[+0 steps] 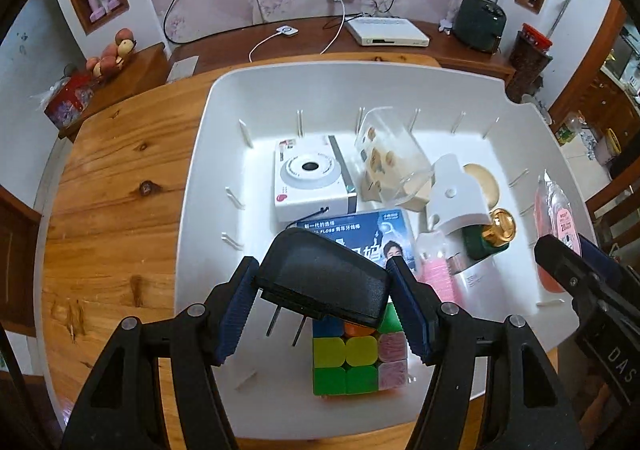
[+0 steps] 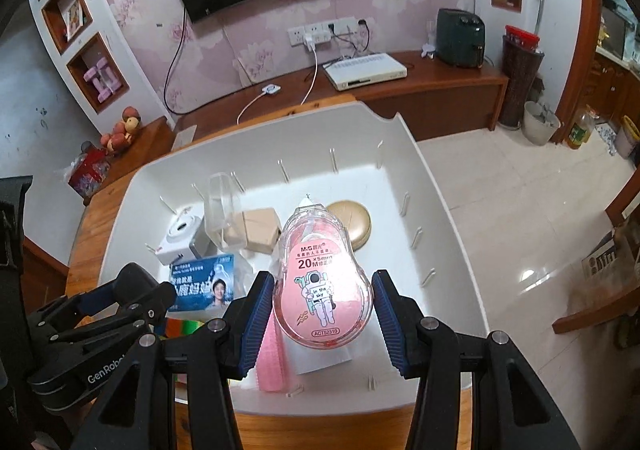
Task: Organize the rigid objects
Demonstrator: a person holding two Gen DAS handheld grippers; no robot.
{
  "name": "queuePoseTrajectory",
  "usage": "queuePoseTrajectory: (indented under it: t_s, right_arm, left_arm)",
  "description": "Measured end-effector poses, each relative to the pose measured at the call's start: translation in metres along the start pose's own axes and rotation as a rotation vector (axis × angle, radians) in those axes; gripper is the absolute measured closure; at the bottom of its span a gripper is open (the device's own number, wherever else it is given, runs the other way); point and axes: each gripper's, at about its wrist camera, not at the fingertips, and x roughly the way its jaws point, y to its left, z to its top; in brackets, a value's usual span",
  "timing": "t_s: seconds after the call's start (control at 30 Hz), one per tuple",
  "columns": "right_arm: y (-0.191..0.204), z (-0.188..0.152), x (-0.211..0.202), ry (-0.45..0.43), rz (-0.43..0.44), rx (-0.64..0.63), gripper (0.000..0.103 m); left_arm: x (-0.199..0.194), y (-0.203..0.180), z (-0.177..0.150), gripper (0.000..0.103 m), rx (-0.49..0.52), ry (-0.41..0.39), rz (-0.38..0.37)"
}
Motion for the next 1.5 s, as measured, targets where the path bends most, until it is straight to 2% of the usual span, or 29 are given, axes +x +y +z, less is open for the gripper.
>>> queuePoseTrajectory:
  t_s: [0.2, 0.27, 0.3, 0.33, 0.47, 0.7, 1.0, 1.17, 1.27, 1.5]
  right_arm:
    - [0.004, -0.009, 0.008, 0.040, -0.001, -0.033, 0.051]
    - [0.006, -0.010, 0.005, 0.032, 0.007, -0.042, 0.051]
    - [0.008, -0.010, 0.003, 0.024, 0.004, -0.045, 0.049]
    - [0.009, -0.010, 0.000, 0.014, -0.001, -0.047, 0.045]
    - [0.014, -0.011, -0.010, -0.014, 0.003, -0.058, 0.042]
    - [0.026, -0.016, -0.032, -0.059, -0.006, -0.098, 0.042]
    - [0.048, -0.030, -0.083, -0.130, 0.038, -0.122, 0.042]
    - [0.066, -0.047, -0.114, -0.174, 0.052, -0.160, 0.041]
    - [0.078, -0.060, -0.134, -0.197, 0.076, -0.175, 0.034]
    - [0.106, -0.092, -0.179, -0.235, 0.126, -0.217, 0.028]
  left_arm:
    - [0.013, -0.001, -0.005, 0.034, -0.014, 0.038, 0.004]
    - [0.014, -0.002, -0.006, 0.023, -0.009, 0.048, -0.002]
    - [0.013, -0.002, -0.007, 0.011, -0.006, 0.050, -0.006]
    - [0.012, -0.002, -0.008, 0.008, -0.004, 0.049, -0.012]
    - [0.004, -0.002, -0.010, 0.005, 0.000, 0.035, -0.020]
    - [-0.014, 0.009, -0.013, 0.004, -0.038, 0.017, -0.036]
    - [-0.075, 0.035, -0.029, 0.004, -0.081, -0.082, 0.000]
    - [-0.118, 0.049, -0.050, 0.004, -0.060, -0.161, 0.054]
    - [-0.142, 0.059, -0.066, 0.004, -0.051, -0.194, 0.070]
    - [-0.180, 0.090, -0.112, 0.004, -0.082, -0.217, 0.094]
